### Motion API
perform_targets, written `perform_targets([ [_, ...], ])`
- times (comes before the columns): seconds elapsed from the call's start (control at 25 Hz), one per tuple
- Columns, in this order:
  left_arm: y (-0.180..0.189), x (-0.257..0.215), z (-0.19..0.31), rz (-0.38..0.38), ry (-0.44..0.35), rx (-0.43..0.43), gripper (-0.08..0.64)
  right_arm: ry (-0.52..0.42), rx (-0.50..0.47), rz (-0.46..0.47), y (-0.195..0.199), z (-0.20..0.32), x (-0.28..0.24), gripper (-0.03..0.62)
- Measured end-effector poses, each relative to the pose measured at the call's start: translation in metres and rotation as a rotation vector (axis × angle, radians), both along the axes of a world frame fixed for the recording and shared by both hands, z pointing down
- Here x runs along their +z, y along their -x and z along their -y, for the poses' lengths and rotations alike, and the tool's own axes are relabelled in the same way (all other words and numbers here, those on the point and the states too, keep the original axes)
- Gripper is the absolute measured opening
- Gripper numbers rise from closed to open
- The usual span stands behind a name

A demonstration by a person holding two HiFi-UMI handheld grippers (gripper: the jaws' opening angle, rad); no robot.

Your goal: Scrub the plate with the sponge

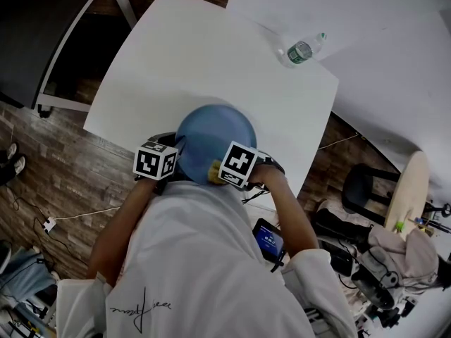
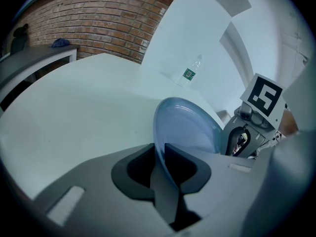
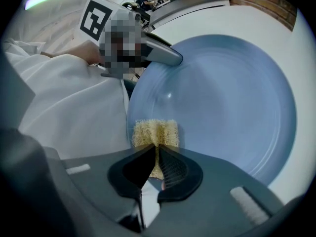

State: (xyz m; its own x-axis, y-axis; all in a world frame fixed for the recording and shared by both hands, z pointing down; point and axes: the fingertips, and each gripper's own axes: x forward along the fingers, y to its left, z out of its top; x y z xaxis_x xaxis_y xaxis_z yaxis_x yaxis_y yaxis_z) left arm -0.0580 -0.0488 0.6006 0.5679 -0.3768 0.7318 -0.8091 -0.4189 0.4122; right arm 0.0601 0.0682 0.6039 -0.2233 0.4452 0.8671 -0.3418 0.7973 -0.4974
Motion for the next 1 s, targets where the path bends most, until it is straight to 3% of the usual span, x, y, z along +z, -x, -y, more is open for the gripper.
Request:
perform_targets([
  [0.36, 0.001, -0.001, -0.004, -0.002, -0.003, 0.000, 0.077, -0.049, -0.040, -0.049, -0.008, 0.001, 0.000, 0.031],
  [1.0, 0.000, 0.001, -0.001, -0.005, -0.001, -0.002, 0.077, -0.151, 0.038, -0.062, -0.027, 0.024, 0.000, 0.032],
])
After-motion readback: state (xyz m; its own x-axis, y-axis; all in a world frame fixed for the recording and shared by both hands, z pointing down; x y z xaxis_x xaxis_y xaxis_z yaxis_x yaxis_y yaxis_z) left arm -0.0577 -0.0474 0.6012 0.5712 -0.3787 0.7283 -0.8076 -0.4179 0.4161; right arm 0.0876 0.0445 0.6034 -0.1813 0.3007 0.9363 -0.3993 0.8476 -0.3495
